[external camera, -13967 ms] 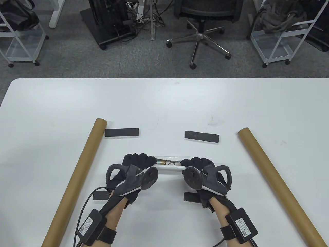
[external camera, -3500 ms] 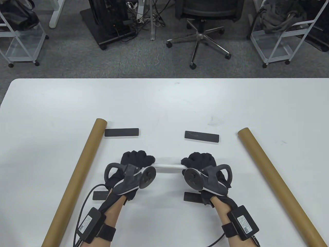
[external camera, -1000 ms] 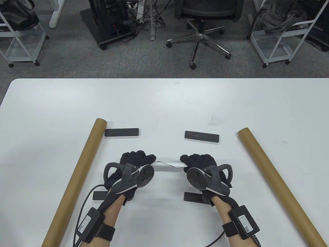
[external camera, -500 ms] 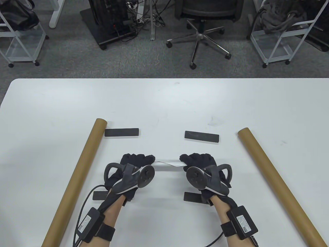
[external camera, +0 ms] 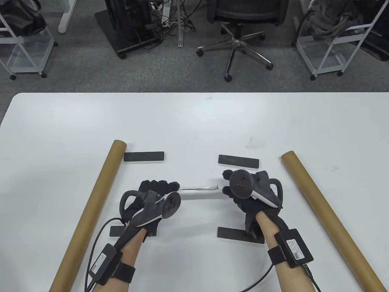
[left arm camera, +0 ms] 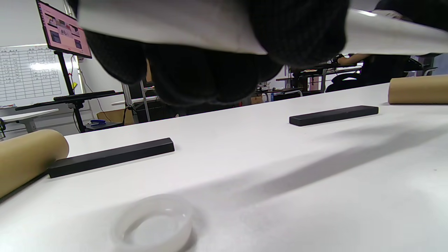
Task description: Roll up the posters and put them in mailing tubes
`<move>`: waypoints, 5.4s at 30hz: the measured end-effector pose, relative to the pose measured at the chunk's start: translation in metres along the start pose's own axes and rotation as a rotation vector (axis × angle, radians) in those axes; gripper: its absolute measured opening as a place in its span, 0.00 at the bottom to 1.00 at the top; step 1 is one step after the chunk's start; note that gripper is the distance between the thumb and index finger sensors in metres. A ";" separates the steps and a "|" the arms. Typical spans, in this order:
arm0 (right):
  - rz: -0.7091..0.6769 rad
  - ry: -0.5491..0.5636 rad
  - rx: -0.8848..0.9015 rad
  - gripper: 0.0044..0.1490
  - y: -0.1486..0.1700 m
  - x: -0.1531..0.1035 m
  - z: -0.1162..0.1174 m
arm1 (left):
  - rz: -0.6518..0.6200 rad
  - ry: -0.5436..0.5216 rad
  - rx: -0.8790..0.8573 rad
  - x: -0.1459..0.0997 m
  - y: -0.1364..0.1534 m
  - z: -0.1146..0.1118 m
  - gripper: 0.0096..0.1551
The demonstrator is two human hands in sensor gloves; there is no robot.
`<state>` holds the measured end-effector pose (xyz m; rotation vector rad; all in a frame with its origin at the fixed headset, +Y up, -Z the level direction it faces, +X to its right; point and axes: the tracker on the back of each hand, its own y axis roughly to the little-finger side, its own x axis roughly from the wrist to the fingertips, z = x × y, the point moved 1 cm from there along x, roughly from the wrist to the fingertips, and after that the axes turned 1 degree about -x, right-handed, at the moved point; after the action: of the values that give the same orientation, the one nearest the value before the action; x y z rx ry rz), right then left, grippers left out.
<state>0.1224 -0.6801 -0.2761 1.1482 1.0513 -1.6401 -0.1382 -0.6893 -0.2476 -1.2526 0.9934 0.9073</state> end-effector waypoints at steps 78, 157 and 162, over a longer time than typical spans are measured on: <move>0.240 0.020 -0.416 0.52 0.083 -0.006 0.006 | 0.078 0.000 -0.023 -0.003 0.031 0.004 0.28; -0.111 0.135 -0.557 0.52 -0.007 -0.036 0.018 | 0.169 -0.227 -0.476 -0.014 0.056 0.032 0.42; -0.099 0.133 -0.551 0.52 -0.005 -0.035 0.017 | 0.334 -0.059 -1.002 -0.013 0.090 0.001 0.48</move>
<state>0.1214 -0.6888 -0.2377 0.8496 1.5462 -1.2376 -0.2268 -0.6795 -0.2641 -1.8811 0.7009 1.8198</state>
